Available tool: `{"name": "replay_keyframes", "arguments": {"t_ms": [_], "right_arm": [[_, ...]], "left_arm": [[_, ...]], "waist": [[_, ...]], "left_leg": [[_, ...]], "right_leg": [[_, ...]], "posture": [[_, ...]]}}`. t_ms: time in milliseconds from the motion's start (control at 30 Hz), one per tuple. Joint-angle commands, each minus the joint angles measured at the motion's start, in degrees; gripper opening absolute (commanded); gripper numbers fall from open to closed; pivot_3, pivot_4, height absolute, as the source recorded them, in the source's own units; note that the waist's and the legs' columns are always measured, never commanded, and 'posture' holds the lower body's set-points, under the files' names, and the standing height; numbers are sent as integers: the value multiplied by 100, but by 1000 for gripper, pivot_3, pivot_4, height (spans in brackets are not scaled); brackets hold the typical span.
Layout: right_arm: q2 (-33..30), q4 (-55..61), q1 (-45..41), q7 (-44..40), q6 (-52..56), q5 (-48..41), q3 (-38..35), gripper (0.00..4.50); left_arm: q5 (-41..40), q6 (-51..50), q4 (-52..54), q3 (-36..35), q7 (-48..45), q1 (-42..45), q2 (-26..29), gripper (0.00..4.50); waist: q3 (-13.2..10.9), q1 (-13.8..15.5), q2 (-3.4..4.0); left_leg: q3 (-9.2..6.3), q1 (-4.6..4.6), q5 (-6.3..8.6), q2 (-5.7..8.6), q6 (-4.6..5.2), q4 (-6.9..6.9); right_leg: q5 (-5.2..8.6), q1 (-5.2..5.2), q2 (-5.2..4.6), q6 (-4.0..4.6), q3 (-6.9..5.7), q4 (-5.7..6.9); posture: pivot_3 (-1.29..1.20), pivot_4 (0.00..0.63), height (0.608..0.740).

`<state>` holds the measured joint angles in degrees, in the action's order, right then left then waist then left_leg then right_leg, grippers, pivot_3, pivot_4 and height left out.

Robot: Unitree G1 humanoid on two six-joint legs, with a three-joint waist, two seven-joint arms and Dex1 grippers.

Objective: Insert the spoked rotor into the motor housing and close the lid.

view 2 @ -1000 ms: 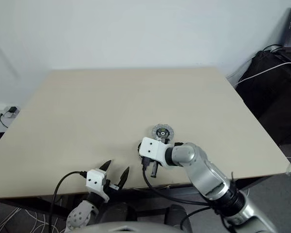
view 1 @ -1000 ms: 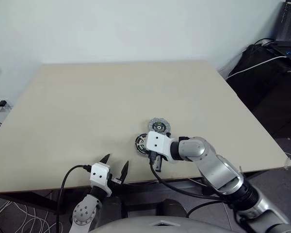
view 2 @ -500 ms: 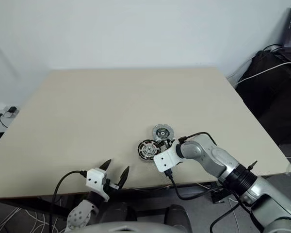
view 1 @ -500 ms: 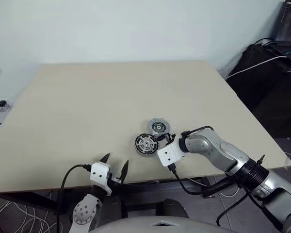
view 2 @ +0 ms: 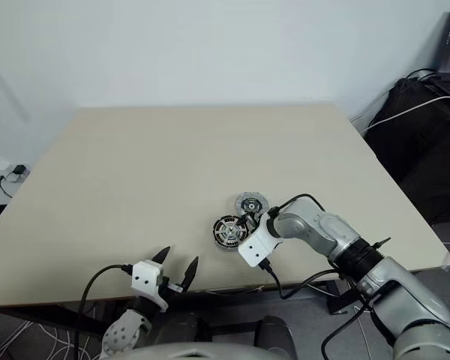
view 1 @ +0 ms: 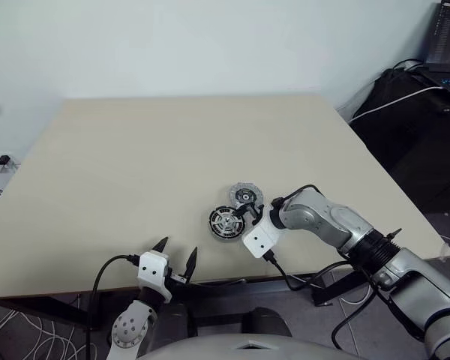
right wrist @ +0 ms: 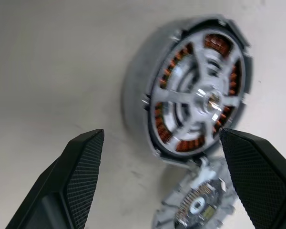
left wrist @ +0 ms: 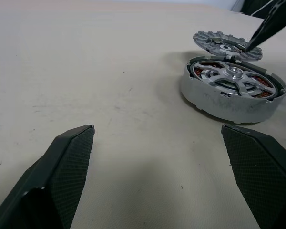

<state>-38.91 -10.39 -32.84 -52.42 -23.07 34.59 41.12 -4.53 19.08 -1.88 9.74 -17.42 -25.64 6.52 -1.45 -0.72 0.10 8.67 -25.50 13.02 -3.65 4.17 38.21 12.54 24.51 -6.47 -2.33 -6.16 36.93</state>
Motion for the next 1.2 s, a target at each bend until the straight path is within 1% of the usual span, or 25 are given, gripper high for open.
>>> {"name": "replay_keyframes", "arguments": {"t_ms": [33, 67, 100, 133, 267, 700, 800, 900, 967, 1000, 1200], "right_arm": [[33, -29, -110, -82, -179, 60, -84, 4127], [42, -47, -96, -110, -211, 70, -83, 3836], [50, -60, -87, -130, -233, 77, -89, 3721], [61, -66, -79, -143, -249, 85, -100, 3465], [105, -90, -88, -121, -299, 133, -138, 2215], [256, -373, -236, -243, -398, 314, -79, 2215], [291, -425, -240, -248, -414, 338, -83, 1638], [322, -476, -253, -247, -415, 333, -90, 676], [344, -492, -244, -262, -411, 315, -114, 171], [346, -490, -240, -289, -405, 307, -119, 97], [382, -502, -241, -276, -340, 253, -195, 96]], "left_arm": [[28, 123, 146, 4, 50, 12, -51, 4500], [29, 127, 143, 3, 56, 9, -58, 4500], [29, 130, 141, 3, 60, 7, -63, 4500], [31, 135, 135, 6, 64, 3, -65, 4500], [35, 123, 158, 32, 83, -13, -82, 4500], [44, 10, 341, 72, 136, -4, -105, 4500], [48, -21, 401, 82, 154, -24, -108, 4500], [63, -132, 620, 116, 188, -98, -108, 4500], [59, -200, 736, 127, 211, -138, -109, 4500], [43, -251, 825, 136, 232, -162, -120, 4500], [79, -634, 1329, 244, 360, -234, -125, 4500]], "waist": [[1, 0, 2], [1, 0, 2], [2, 3, 3], [2, 2, 3], [3, 1, 4], [10, -3, 14], [17, -2, 23], [27, -5, 18], [32, -21, 16], [34, -31, 20], [36, -43, 23]], "left_leg": [[0, 0, 0, 0, 0, 0], [0, 1, 0, 0, 0, 0], [0, 1, 0, 0, 0, 1], [0, 2, 0, 0, 0, 1], [0, 2, 0, 0, 0, 1], [1, 6, -1, -1, -1, 3], [2, 11, -1, -1, 0, 3], [2, 16, -1, -2, 0, 3], [4, 20, 0, -6, -1, 2], [5, 20, 0, -6, -1, 2], [12, 28, 0, -10, -1, 1]], "right_leg": [[0, 0, 0, 0, 0, 1], [0, 0, 0, 0, 0, 2], [0, 0, 0, 0, 0, 2], [0, -1, 0, 0, 0, 2], [0, -1, 0, 0, 0, 3], [-1, -4, 1, 1, 1, 6], [-1, -8, 1, 0, 1, 6], [-1, -11, 1, 1, 2, 7], [0, -14, 4, 0, 3, 9], [-1, -13, 4, 1, 4, 9], [-1, -14, 3, 2, 6, 15]], "posture": [[0, 0, 740], [0, 0, 740], [0, 0, 740], [0, 0, 740], [0, 0, 740], [0, 0, 740], [0, 0, 740], [0, 0, 740], [0, 0, 740], [0, 0, 740], [0, 0, 740]]}}
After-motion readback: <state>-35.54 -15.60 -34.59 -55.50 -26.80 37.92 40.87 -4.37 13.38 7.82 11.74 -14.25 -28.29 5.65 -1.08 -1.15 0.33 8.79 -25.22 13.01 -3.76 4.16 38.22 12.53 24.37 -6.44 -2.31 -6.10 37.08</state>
